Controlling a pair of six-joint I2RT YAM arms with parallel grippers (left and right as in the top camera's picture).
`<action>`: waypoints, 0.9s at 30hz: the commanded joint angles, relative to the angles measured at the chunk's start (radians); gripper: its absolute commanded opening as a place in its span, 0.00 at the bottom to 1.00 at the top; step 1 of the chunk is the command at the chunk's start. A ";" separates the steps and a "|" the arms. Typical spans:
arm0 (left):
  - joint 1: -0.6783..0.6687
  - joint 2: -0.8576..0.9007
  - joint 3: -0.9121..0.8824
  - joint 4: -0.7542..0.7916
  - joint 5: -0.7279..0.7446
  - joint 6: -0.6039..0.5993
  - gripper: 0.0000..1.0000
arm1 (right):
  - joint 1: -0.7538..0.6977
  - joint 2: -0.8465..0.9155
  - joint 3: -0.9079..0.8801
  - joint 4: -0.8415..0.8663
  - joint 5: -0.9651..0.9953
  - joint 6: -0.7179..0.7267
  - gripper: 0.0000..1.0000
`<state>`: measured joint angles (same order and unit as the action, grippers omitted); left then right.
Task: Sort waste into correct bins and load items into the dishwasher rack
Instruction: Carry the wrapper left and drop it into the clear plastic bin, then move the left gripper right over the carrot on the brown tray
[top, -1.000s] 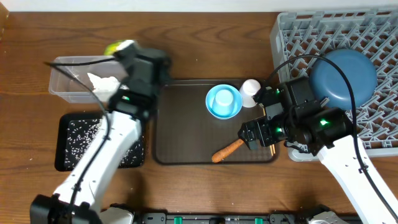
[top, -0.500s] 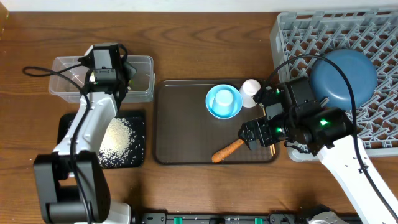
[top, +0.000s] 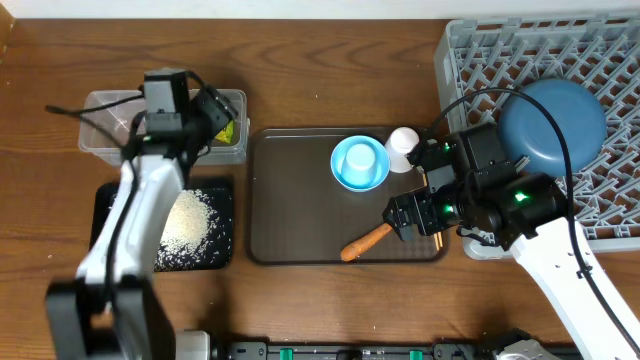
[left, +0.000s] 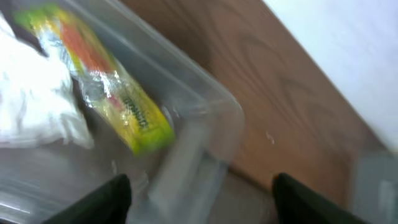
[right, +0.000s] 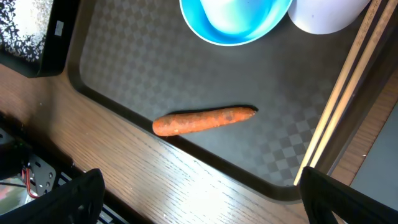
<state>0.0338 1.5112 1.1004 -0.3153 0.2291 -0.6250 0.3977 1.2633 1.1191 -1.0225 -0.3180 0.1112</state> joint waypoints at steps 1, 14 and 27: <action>-0.003 -0.147 0.002 -0.134 0.183 0.098 0.81 | 0.021 0.005 0.009 0.001 0.000 0.000 0.99; -0.122 -0.323 -0.003 -0.754 0.205 0.376 0.83 | 0.021 0.005 0.009 0.000 0.000 0.000 0.99; -0.364 -0.322 -0.119 -0.750 0.204 0.350 0.83 | 0.021 0.005 0.009 0.000 0.000 0.000 0.99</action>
<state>-0.2932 1.1889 1.0050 -1.0782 0.4232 -0.2577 0.3977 1.2633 1.1191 -1.0229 -0.3180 0.1112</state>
